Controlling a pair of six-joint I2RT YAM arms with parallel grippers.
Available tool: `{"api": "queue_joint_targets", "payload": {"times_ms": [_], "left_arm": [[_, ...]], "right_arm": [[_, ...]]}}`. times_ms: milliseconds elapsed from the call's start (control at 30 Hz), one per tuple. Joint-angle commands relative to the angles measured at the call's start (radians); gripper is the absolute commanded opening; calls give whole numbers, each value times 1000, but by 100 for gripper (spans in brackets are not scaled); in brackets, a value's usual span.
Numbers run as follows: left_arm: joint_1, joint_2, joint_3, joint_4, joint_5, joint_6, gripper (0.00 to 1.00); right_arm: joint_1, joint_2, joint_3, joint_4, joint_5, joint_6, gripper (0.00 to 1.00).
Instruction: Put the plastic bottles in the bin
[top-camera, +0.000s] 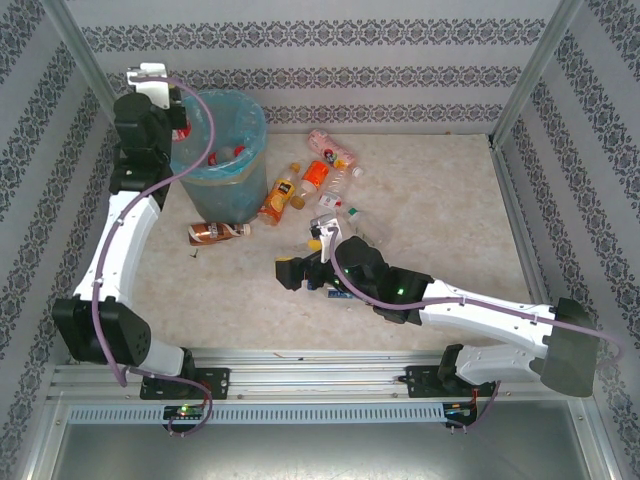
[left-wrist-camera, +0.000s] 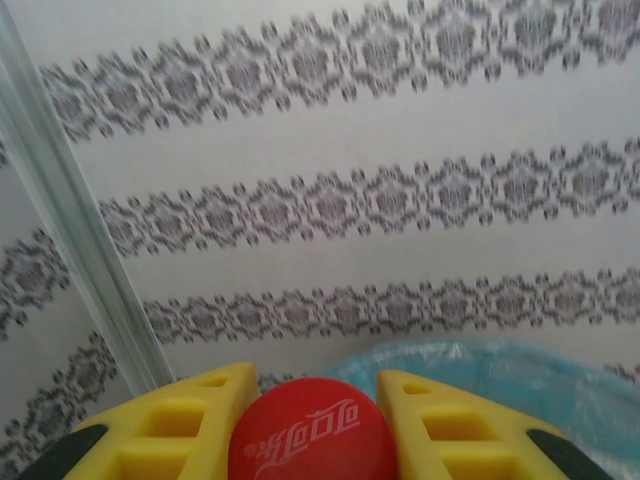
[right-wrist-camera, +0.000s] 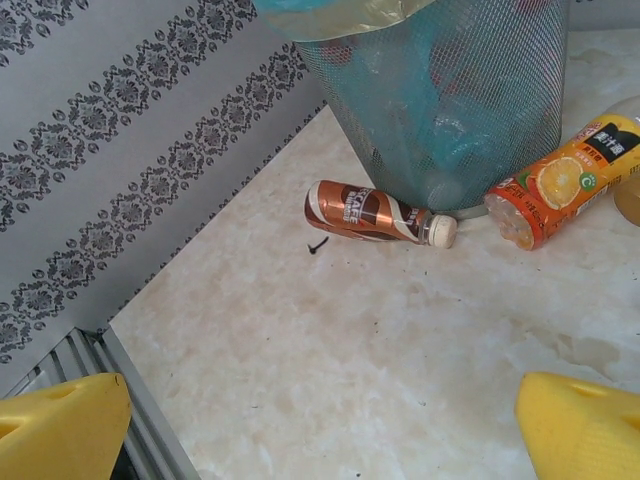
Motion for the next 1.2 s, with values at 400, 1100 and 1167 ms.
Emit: {"api": "queue_joint_targets", "payload": {"times_ms": [400,1100,1167], "left_arm": [[14,-46,-48,58,120,-25,61],[14,-48,-67,-269,145,-161,0],[15,-40,-81,-293,150,-177,0]], "right_arm": [[10,54,6,13,-2,54,98],[10,83,10,1,5,80,98],[9,90,13,2,2,81,98]]}}
